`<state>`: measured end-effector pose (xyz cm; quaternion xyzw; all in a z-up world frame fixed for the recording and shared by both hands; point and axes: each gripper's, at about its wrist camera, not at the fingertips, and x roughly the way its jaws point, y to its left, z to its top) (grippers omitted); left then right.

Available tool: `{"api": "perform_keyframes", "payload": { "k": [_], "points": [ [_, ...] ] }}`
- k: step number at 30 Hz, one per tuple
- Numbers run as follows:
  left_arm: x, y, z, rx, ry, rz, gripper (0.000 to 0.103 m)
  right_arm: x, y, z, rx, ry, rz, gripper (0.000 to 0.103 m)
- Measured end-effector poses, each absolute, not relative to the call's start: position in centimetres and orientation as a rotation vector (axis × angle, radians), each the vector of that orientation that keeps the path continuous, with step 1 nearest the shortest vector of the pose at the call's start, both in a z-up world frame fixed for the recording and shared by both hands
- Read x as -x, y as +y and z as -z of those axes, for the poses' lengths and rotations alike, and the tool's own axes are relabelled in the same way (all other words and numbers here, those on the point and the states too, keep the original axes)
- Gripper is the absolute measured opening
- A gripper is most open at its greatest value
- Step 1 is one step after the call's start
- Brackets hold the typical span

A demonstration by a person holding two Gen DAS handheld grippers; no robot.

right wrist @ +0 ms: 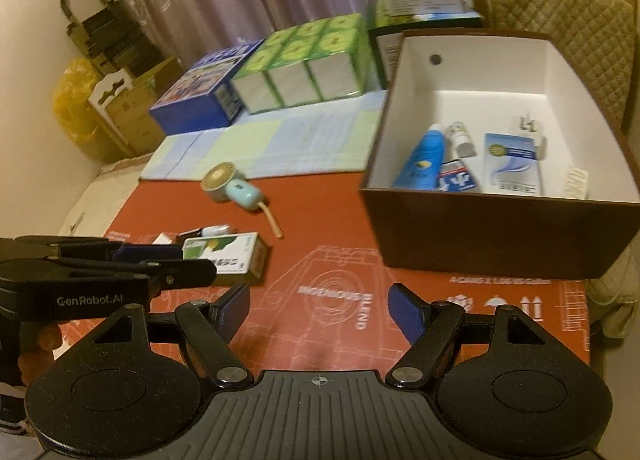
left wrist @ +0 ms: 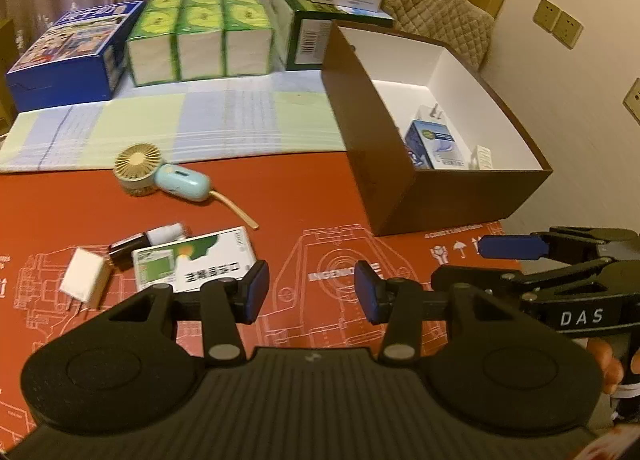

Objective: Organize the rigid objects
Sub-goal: 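Withdraw both grippers from the brown box back over the mat, then grasp the green-and-white spray box with the right gripper while the left gripper approaches the white charger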

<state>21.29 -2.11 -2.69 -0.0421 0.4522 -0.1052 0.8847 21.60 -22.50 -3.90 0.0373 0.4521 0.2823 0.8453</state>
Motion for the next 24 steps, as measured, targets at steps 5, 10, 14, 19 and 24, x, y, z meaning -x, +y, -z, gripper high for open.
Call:
{"api": "perform_keyframes", "payload": {
  "k": [5, 10, 14, 19, 24],
  "points": [
    [-20.5, -0.1, 3.0, 0.109, 0.949, 0.176, 0.042, -21.2, -20.6, 4.2, -0.056, 0.962, -0.635, 0.073],
    [-19.5, 2.2, 3.7, 0.135, 0.963, 0.121, 0.042, -21.2, -18.8, 4.8, -0.040, 0.973, -0.666, 0.073],
    [-18.9, 4.0, 4.1, 0.157, 0.973, 0.075, 0.042, -21.4, -17.3, 5.5, -0.023, 0.991, -0.695, 0.073],
    [-18.2, 5.8, 4.7, 0.182, 0.980, 0.028, 0.042, -21.8, -15.2, 6.3, 0.004, 1.004, -0.742, 0.073],
    [-17.8, 7.6, 5.5, 0.203, 0.986, -0.020, 0.042, -22.5, -13.2, 7.9, 0.030, 1.025, -0.760, 0.073]
  ]
}}
